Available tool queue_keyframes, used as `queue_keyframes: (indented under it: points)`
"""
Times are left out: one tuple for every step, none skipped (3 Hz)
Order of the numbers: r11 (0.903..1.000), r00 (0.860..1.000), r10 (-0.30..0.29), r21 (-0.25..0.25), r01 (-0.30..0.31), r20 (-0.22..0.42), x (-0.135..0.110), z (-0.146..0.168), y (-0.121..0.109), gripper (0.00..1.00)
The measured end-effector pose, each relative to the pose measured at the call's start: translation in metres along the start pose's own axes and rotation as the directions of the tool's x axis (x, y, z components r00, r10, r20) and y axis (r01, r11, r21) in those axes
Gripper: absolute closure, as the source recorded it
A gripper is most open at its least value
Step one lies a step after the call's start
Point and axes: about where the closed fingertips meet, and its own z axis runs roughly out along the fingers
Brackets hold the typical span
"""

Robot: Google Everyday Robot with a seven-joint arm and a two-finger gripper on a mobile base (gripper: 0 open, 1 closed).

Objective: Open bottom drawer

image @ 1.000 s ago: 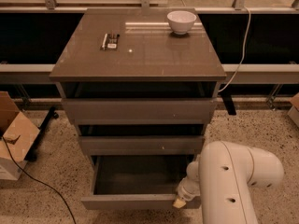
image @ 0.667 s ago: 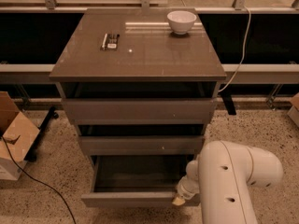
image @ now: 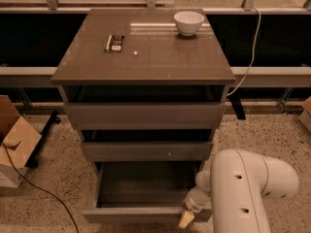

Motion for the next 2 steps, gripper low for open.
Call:
queue_keyframes:
  points:
    - [1.0,1.0,0.0,-0.002,0.0,0.0,0.0002,0.0011,0.0009,0.0]
    - [1.0,1.0,0.0,-0.002,0.0,0.0,0.0002,0.0011,0.0009,0.0]
